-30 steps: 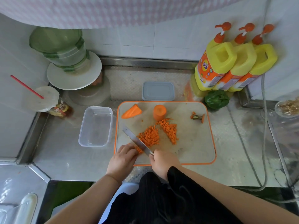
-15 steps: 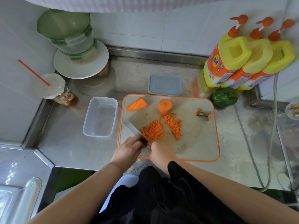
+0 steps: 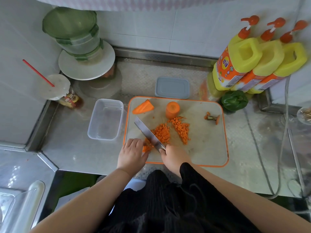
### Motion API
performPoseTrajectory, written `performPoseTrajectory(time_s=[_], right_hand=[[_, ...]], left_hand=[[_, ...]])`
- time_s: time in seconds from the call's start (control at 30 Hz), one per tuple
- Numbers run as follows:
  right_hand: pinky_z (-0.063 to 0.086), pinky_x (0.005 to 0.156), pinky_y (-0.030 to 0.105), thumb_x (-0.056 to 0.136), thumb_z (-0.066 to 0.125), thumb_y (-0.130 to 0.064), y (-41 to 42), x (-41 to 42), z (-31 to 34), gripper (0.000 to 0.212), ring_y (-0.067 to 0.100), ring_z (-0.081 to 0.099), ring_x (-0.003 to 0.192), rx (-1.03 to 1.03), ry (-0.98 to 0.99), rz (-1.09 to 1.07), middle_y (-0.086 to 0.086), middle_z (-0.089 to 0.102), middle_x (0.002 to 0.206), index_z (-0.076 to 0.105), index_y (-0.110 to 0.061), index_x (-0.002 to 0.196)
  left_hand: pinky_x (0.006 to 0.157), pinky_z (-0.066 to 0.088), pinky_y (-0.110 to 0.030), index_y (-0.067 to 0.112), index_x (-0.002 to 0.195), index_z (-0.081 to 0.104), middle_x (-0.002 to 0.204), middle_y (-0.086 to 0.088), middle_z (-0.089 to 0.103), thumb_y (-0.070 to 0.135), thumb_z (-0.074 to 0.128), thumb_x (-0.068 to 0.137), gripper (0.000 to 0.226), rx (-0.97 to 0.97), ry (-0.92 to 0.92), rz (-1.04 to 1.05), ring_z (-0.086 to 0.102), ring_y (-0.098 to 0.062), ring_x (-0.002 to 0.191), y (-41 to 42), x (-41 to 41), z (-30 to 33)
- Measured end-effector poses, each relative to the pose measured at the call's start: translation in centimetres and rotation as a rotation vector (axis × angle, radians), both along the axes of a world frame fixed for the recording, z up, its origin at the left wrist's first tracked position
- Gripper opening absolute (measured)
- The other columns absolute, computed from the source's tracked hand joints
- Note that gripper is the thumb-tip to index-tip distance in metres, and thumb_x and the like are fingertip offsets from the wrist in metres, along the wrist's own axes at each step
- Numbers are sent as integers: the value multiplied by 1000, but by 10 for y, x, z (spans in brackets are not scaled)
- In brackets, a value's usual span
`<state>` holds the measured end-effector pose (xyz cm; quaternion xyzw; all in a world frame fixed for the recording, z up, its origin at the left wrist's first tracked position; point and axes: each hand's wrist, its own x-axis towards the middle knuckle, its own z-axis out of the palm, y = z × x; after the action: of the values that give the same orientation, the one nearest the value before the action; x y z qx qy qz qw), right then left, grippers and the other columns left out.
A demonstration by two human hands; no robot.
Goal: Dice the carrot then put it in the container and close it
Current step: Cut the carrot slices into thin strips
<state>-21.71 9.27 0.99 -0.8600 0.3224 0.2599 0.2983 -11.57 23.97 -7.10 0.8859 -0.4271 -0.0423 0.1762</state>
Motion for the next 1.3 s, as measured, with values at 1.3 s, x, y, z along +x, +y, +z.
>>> performPoseTrajectory(time_s=[1.3], right_hand=[[36, 62, 30, 103, 35, -29, 14, -1, 14, 26, 22, 50, 73, -102, 21, 176, 2, 52, 81, 55, -12, 100]], left_hand=[[66, 54, -37, 11, 73, 67, 78, -1, 65, 22, 51, 85, 23, -179, -43, -24, 60, -26, 77, 2, -5, -1]])
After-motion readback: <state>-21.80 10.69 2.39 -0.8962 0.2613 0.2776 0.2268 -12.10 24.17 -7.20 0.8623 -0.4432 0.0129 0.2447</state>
